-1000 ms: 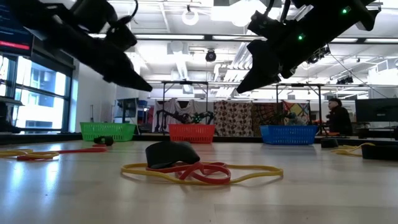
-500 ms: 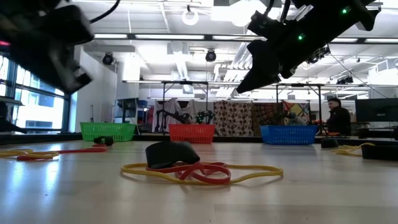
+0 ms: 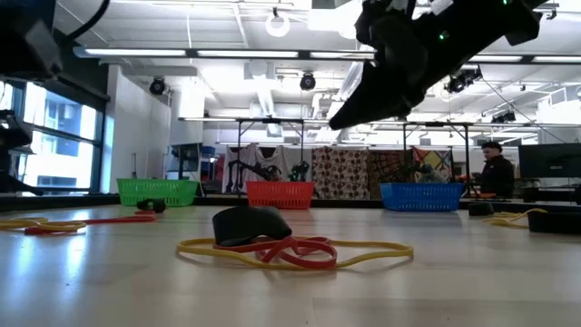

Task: Sort rubber bands into baskets
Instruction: Put the yellow rubber band into the blue bin

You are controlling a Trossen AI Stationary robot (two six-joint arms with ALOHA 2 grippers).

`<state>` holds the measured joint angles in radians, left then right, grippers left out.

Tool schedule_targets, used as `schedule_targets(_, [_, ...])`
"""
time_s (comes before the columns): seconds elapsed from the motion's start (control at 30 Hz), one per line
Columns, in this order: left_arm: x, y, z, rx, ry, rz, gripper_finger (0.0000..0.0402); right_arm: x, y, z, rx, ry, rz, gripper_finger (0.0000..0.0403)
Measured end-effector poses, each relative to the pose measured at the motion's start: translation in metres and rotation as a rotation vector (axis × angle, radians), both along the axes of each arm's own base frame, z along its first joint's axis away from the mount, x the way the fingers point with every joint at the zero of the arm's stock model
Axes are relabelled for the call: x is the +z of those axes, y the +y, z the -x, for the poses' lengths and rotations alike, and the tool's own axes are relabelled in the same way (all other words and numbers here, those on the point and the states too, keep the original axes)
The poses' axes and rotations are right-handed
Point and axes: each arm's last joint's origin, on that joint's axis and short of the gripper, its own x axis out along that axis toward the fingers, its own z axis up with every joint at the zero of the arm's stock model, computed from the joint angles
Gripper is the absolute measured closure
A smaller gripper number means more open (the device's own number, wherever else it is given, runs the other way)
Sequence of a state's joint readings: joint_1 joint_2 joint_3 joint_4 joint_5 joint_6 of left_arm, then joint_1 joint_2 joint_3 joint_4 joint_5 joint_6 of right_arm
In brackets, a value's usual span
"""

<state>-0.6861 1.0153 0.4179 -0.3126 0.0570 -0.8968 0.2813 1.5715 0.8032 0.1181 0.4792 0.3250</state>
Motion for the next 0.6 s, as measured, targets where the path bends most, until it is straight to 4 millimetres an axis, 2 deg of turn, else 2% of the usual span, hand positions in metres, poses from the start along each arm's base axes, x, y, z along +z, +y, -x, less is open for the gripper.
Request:
schedule_targets(0.2, [-0.014,-0.006,0.002,0.041,0.106,-0.040,0.0354,0.004,-0.001,-0.004,0.065,-0.027,0.017,0.0403])
schedule_targets(0.4, [-0.028,-0.004,0.007,0.122,0.287,-0.084,0.0303,0.004,-0.006,-0.005,0.061,-0.028,0.021,0.0403])
schedule_targets(0.6, [-0.031,-0.007,0.004,0.139,0.303,-0.059,0.0267,0.004,-0.006,-0.005,0.072,-0.026,0.033,0.0403])
